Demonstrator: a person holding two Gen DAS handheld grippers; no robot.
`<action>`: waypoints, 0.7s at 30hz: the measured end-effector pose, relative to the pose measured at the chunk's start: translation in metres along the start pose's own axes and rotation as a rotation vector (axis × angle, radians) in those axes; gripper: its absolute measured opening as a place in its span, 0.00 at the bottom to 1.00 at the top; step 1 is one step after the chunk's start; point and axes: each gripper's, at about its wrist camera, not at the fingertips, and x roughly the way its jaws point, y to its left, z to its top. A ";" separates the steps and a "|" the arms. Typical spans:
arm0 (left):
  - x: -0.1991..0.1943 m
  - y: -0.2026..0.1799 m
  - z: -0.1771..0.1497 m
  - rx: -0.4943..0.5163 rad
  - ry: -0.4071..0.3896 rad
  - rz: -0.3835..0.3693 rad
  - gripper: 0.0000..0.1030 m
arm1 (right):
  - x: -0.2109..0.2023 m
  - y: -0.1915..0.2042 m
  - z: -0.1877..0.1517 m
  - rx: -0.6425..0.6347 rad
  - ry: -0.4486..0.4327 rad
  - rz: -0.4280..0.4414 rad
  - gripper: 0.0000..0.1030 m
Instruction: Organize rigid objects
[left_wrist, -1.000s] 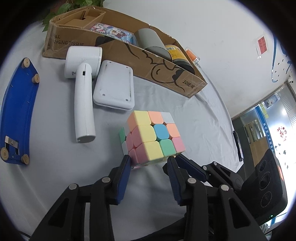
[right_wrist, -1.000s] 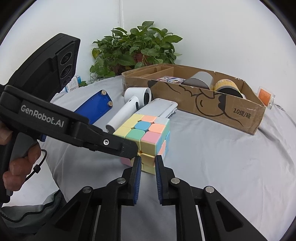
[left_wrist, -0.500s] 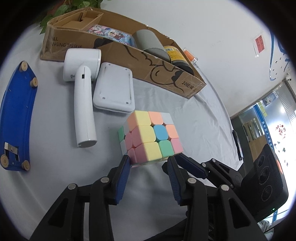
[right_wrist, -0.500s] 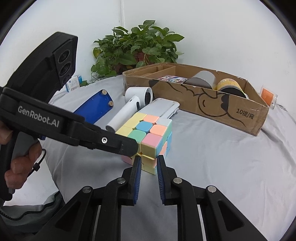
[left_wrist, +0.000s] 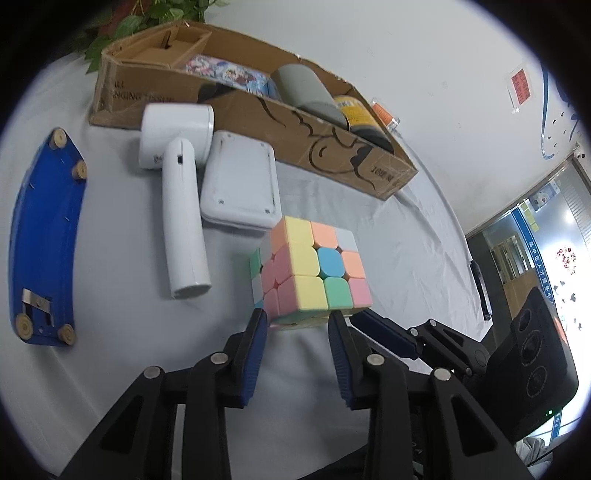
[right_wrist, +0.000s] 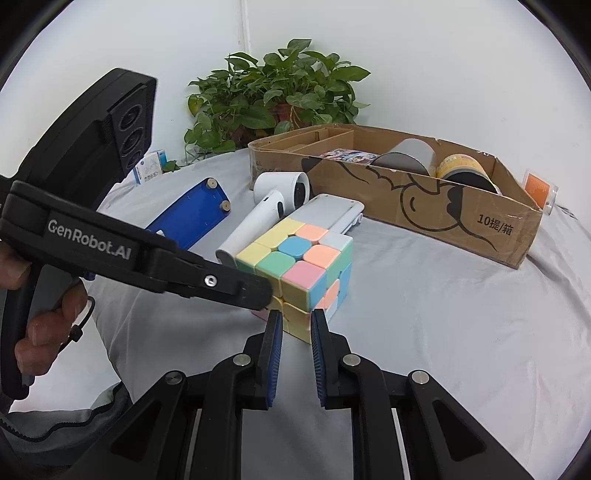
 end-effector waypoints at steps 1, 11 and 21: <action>-0.003 0.000 0.001 0.003 -0.011 0.000 0.32 | 0.000 -0.001 0.000 0.005 0.000 -0.001 0.15; 0.002 0.008 0.010 0.018 -0.009 -0.083 0.33 | 0.017 0.002 0.006 0.022 0.044 -0.009 0.43; -0.002 0.031 0.022 -0.061 -0.017 -0.231 0.71 | 0.040 -0.001 0.026 0.039 0.100 0.009 0.58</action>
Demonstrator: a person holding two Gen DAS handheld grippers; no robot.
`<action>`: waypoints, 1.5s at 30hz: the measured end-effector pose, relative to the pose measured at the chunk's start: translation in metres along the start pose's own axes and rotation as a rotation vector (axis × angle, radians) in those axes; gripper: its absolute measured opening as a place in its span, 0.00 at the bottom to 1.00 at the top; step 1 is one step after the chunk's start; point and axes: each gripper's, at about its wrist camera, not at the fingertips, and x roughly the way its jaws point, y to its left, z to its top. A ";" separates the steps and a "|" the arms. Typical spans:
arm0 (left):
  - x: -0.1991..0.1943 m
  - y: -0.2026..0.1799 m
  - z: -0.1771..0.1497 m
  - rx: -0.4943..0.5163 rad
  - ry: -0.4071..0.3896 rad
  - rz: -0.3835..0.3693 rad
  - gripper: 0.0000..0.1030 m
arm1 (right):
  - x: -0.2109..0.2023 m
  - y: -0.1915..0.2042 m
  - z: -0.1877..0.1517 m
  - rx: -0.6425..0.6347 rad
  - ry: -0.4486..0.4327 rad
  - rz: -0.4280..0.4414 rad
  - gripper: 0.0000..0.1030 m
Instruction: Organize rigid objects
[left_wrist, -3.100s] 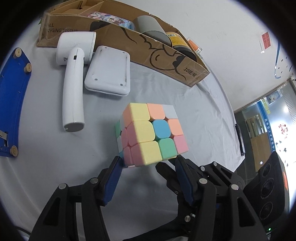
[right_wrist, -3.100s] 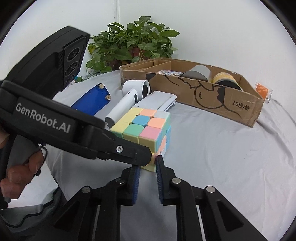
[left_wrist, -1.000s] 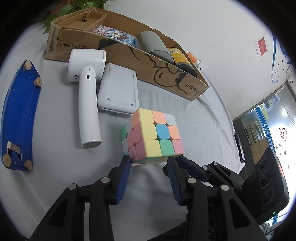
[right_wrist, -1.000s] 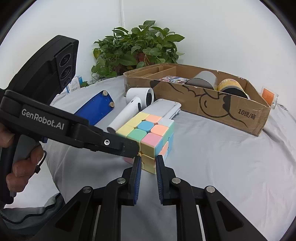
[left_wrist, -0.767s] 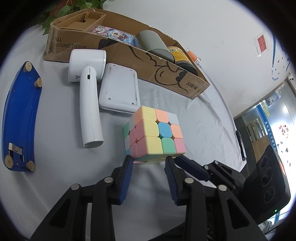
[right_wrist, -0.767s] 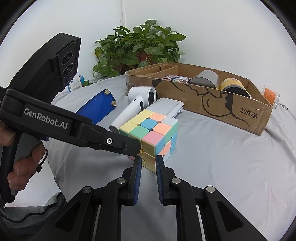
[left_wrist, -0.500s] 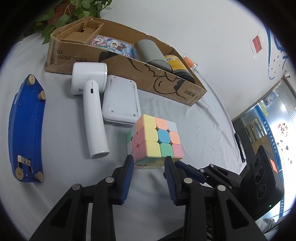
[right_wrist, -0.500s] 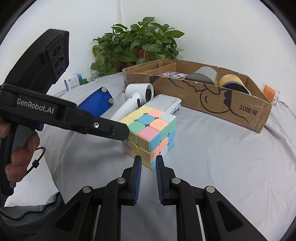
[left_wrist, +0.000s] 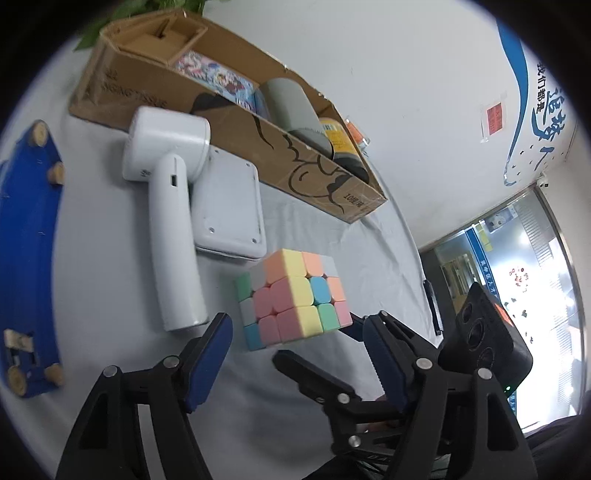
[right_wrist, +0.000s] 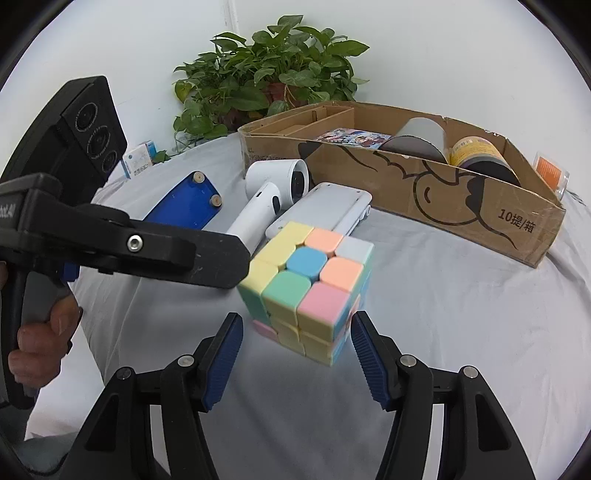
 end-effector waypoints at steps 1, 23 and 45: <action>0.007 0.000 0.003 -0.001 0.017 -0.003 0.69 | 0.004 0.000 0.002 0.002 0.009 -0.007 0.56; -0.033 -0.057 0.066 0.153 -0.092 0.140 0.64 | -0.026 0.010 0.093 -0.010 -0.157 -0.012 0.38; 0.009 0.051 0.225 0.021 0.096 0.174 0.40 | 0.131 -0.049 0.222 0.356 0.106 0.135 0.45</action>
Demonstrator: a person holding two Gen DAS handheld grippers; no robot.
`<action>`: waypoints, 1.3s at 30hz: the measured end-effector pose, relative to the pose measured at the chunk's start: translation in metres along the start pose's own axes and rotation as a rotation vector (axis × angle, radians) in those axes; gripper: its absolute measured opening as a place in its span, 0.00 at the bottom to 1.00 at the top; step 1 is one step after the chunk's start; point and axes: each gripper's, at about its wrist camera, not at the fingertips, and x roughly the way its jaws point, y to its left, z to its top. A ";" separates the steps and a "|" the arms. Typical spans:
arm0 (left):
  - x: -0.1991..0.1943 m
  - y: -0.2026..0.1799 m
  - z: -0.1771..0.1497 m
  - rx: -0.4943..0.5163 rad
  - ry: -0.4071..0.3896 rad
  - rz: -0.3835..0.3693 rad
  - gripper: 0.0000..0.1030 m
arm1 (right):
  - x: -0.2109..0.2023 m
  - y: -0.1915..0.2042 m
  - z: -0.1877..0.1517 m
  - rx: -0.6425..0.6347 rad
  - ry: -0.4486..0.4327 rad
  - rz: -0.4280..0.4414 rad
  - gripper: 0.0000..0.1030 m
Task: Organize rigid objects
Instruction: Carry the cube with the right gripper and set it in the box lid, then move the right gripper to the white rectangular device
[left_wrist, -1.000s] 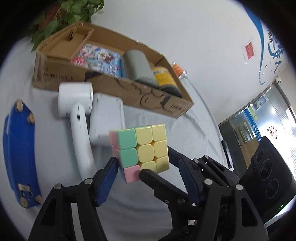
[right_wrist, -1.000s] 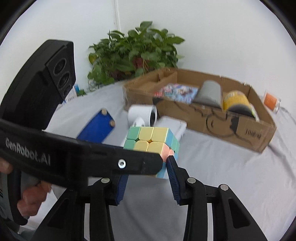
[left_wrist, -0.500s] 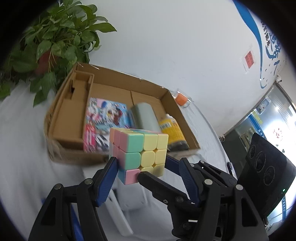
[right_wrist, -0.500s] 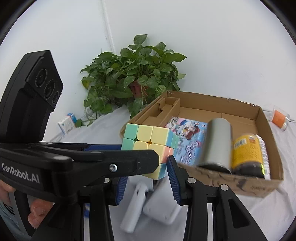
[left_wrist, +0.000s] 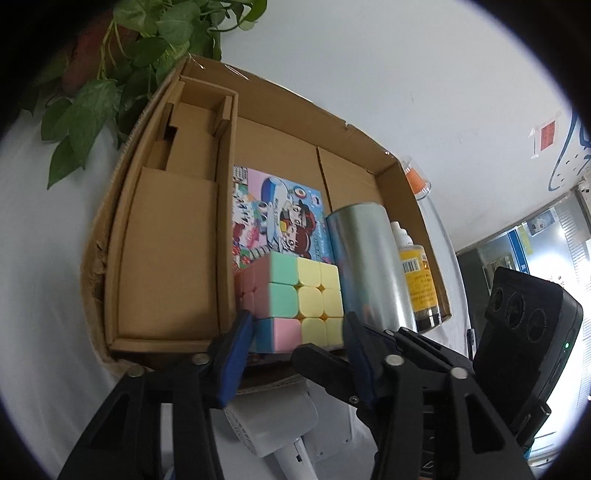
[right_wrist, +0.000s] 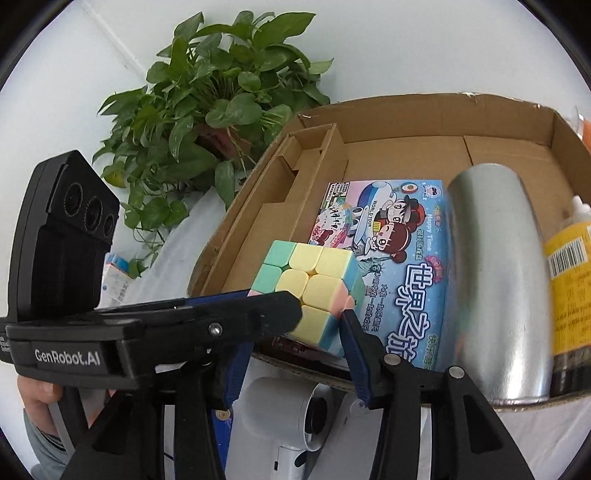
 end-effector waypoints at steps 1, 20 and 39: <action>-0.002 0.001 0.001 -0.003 -0.006 0.002 0.39 | 0.001 0.000 0.002 0.003 0.010 0.003 0.45; -0.017 0.001 -0.026 0.007 -0.046 0.061 0.35 | -0.002 -0.002 -0.017 -0.068 0.112 0.038 0.50; -0.015 -0.037 -0.143 0.034 -0.157 0.081 0.86 | -0.039 -0.027 -0.131 -0.016 0.007 -0.187 0.50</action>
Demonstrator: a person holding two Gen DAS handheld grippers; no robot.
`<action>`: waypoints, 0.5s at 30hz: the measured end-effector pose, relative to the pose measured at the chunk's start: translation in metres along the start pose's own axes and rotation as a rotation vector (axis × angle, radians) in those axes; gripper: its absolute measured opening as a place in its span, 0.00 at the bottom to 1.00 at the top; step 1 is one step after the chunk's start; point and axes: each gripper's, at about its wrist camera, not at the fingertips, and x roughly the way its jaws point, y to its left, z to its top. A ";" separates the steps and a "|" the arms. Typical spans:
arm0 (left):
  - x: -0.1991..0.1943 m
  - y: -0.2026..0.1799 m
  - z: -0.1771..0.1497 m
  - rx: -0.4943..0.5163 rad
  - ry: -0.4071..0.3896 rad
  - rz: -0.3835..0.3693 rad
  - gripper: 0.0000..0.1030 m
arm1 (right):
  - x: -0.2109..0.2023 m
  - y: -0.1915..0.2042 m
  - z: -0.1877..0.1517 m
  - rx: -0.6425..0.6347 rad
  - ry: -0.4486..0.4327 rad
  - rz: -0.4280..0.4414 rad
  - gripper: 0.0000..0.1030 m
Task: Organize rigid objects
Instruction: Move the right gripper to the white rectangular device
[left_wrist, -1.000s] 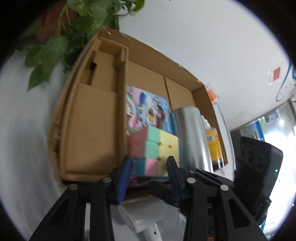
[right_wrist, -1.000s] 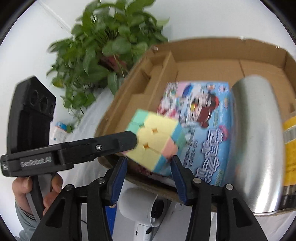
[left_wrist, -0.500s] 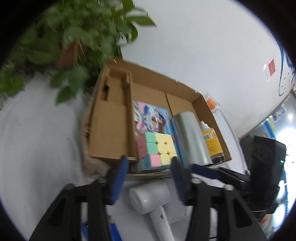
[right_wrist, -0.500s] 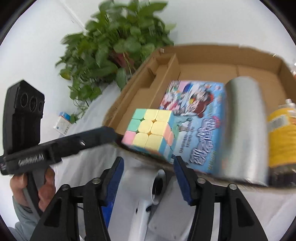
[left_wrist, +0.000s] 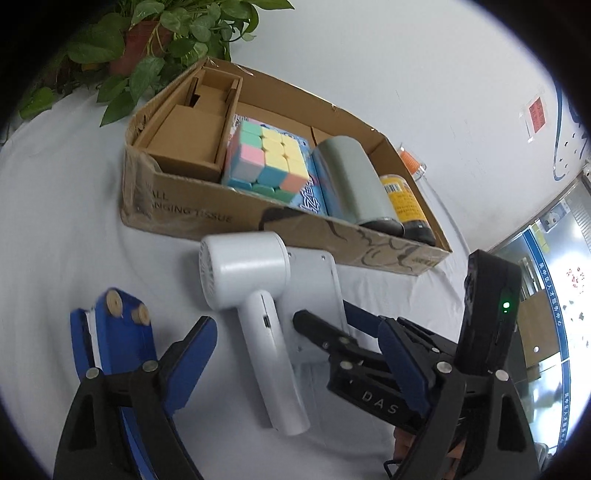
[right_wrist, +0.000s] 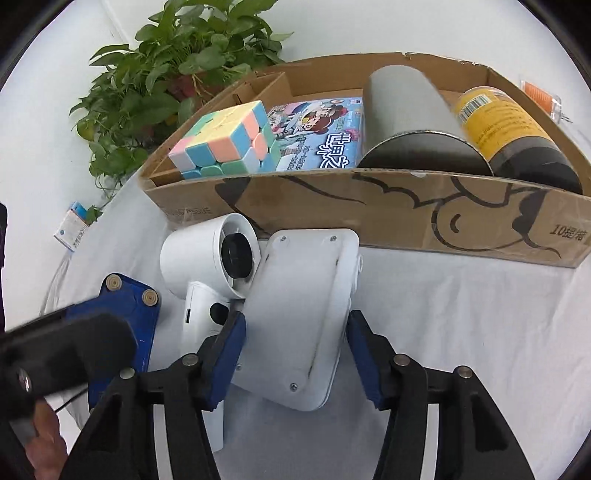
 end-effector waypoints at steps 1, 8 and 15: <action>0.000 -0.002 -0.002 0.001 0.005 0.002 0.86 | -0.004 -0.001 -0.003 -0.008 -0.009 0.001 0.44; 0.031 -0.035 -0.020 0.024 0.072 -0.073 0.82 | -0.032 -0.035 -0.035 0.016 0.025 0.089 0.20; 0.055 -0.033 0.002 0.036 0.070 0.006 0.72 | -0.047 -0.054 -0.043 0.026 -0.006 0.129 0.59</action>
